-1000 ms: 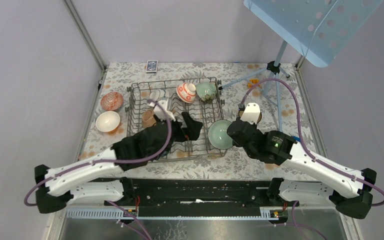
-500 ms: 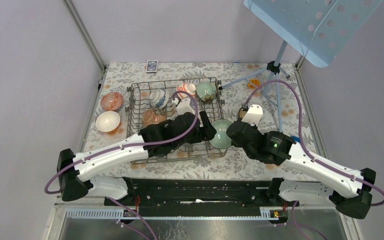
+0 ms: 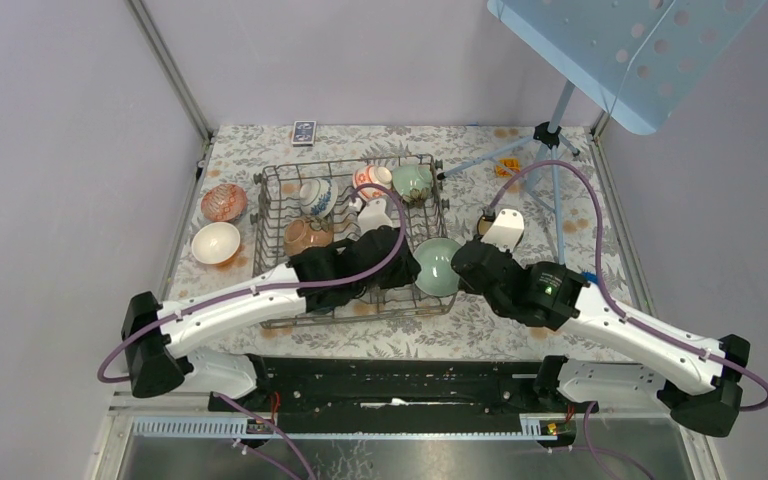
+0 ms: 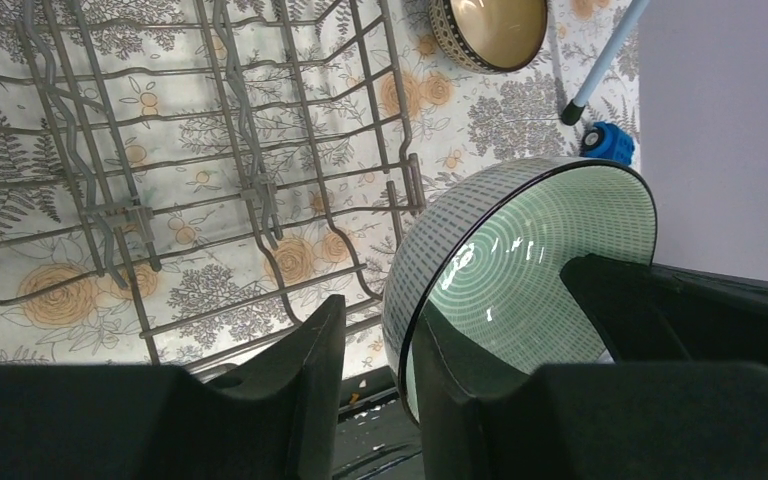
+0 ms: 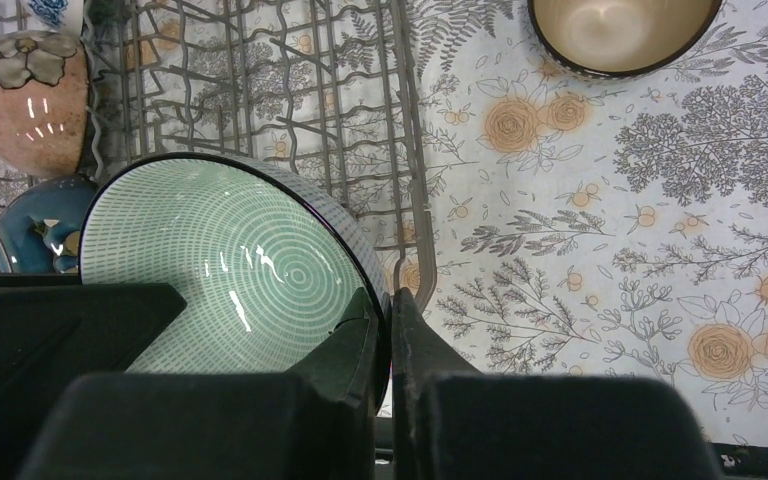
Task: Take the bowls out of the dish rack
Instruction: Place the bowl at the center of the board.
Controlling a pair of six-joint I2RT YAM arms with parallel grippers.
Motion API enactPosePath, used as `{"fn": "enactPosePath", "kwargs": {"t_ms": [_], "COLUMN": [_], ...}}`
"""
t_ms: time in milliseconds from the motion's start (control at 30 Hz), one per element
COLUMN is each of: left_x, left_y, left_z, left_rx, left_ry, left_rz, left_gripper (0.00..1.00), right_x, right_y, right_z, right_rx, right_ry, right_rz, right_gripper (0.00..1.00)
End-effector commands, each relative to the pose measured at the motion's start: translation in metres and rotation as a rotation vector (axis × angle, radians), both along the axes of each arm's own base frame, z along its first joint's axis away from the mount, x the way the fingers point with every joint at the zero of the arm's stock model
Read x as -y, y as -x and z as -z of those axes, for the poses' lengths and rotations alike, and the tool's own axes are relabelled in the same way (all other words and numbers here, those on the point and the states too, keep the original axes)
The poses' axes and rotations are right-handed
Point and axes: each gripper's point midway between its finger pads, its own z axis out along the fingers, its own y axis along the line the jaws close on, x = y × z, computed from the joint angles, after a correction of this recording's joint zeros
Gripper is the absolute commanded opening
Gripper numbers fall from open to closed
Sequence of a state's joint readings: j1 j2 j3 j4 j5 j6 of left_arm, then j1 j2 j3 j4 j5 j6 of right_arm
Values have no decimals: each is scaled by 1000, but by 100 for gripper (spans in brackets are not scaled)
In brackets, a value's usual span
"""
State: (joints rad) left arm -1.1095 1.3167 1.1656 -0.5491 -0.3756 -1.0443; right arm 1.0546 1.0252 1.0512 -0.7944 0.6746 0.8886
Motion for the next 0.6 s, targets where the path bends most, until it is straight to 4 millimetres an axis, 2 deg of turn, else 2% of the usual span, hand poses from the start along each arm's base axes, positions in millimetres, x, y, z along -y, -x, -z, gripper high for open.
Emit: {"fn": "enactPosePath", "kwargs": {"t_ms": [0, 100, 233, 333, 433, 467, 567], "left_x": [5, 4, 5, 6, 6, 5, 5], "left_y": [-10, -12, -12, -12, -10, -10, -9], "left_z": [-18, -18, -17, -17, -19, -20, -23], "left_rx": [42, 48, 51, 52, 51, 52, 54], "left_ry": [20, 13, 9, 7, 10, 13, 25], "left_rz": [-18, -25, -21, -13, -5, -5, -2], "left_gripper": [32, 23, 0, 0, 0, 0, 0], "right_x": [-14, -15, -16, -18, -19, -18, -10], "right_y": [-11, -11, -9, -8, -6, -6, -3], "right_z": [-24, -22, -19, -18, -24, -26, -28], "right_rx": [54, 47, 36, 29, 29, 29, 30], "right_ry": [-114, -119, -118, -103, -61, -40, 29], "right_rz": [41, 42, 36, 3, -49, -61, -95], "right_gripper": [0, 0, 0, 0, 28, 35, 41]}}
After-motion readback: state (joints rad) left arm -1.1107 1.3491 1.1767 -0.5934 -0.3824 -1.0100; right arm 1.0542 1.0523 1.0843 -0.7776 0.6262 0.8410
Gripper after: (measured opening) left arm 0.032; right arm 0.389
